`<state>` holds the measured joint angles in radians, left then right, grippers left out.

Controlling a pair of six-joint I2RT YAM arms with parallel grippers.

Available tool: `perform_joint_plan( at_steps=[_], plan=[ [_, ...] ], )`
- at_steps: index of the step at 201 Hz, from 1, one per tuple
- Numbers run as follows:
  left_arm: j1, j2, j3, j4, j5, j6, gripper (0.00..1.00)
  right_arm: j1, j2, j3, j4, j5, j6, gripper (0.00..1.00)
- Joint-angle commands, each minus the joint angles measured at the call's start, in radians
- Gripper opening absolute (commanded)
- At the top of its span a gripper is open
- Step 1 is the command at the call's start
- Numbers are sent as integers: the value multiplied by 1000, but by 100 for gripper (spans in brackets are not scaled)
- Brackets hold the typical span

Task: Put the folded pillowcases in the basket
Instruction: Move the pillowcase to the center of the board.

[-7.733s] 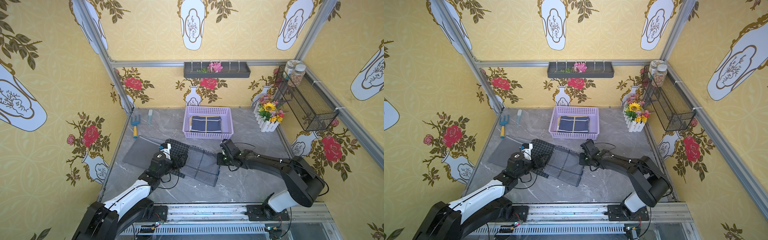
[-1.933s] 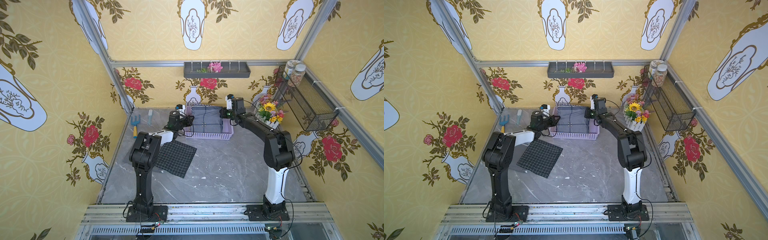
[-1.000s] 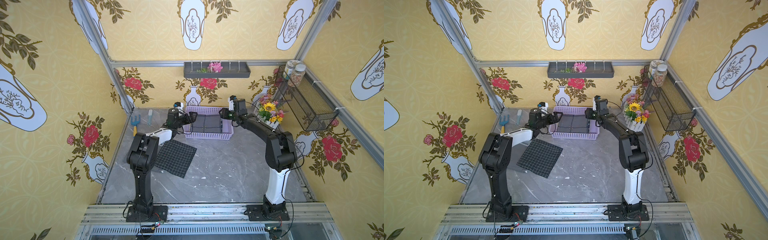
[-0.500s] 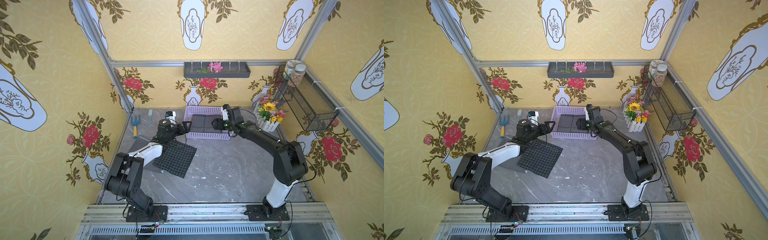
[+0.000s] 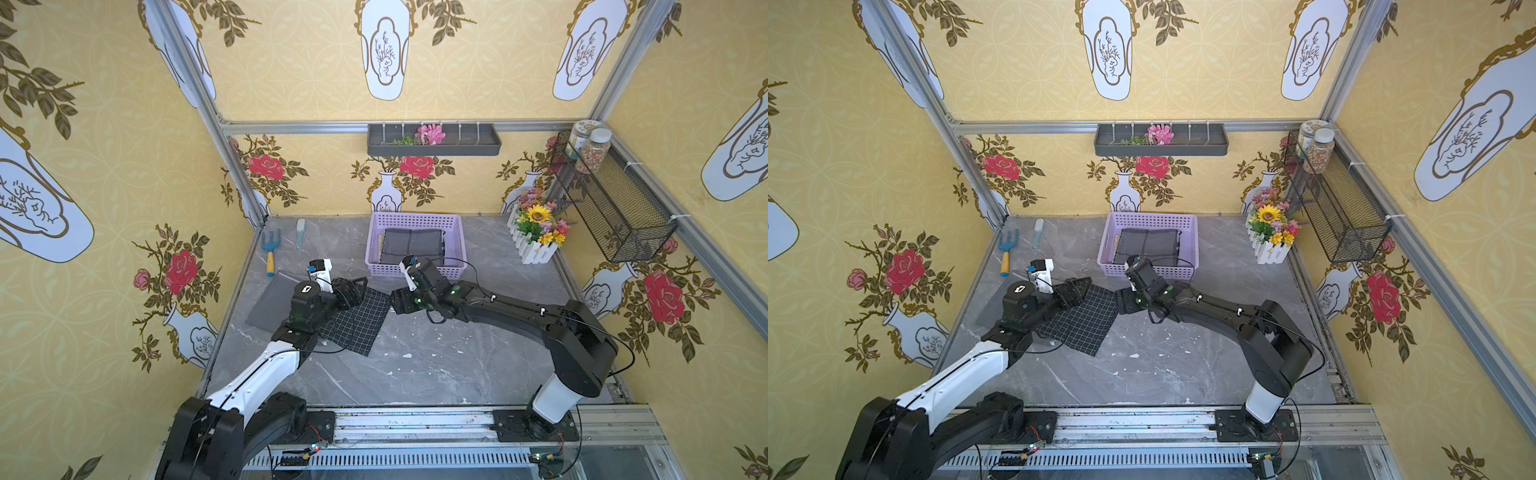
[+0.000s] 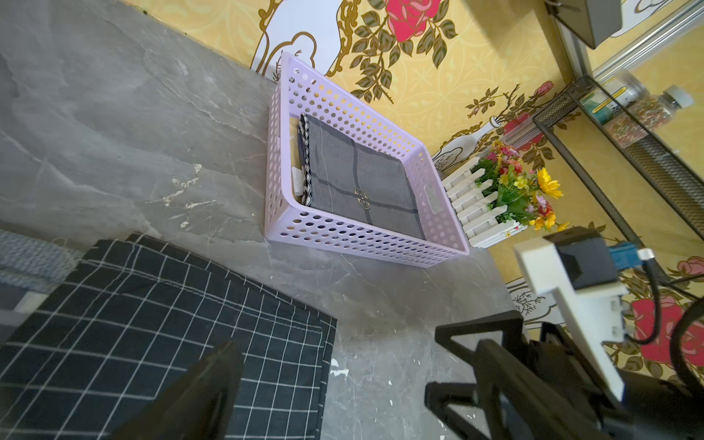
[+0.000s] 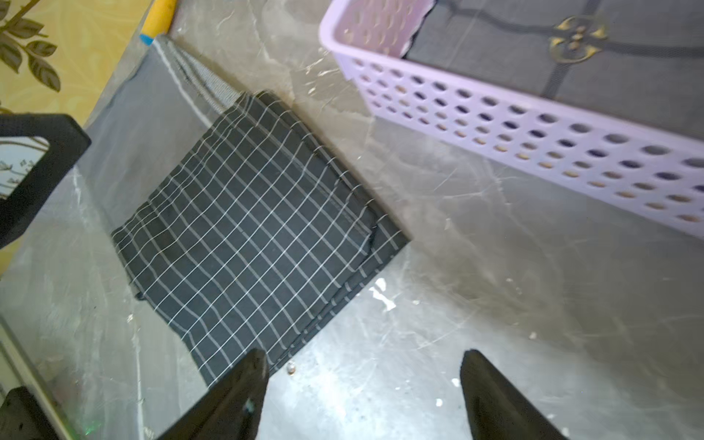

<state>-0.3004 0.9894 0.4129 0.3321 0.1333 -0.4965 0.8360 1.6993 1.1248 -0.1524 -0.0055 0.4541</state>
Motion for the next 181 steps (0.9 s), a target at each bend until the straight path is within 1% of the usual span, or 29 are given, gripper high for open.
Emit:
perform_joint_plan(
  at_steps=[1,31,55,81,110,160,181],
  plan=[
    [1,-126,-45,-112,-33,-15,100,68,38,20,33,70,70,83],
    [1,-301,-83,-232,-63,-22,100,166,133,125,-75,234,64,83],
    [1,-388,-85,-326,-93,-23,100,231,223,234,-179,374,47,83],
    [1,-452,-89,-374,-129,-28,100,276,315,337,-267,463,35,83],
    [1,-480,-92,-410,-191,-50,100,292,372,379,-303,485,41,83],
    [1,-540,-106,-463,-299,-89,100,292,398,347,-286,465,66,84],
    [1,-564,-114,-477,-327,-100,100,288,402,332,-278,451,79,84]
  ],
)
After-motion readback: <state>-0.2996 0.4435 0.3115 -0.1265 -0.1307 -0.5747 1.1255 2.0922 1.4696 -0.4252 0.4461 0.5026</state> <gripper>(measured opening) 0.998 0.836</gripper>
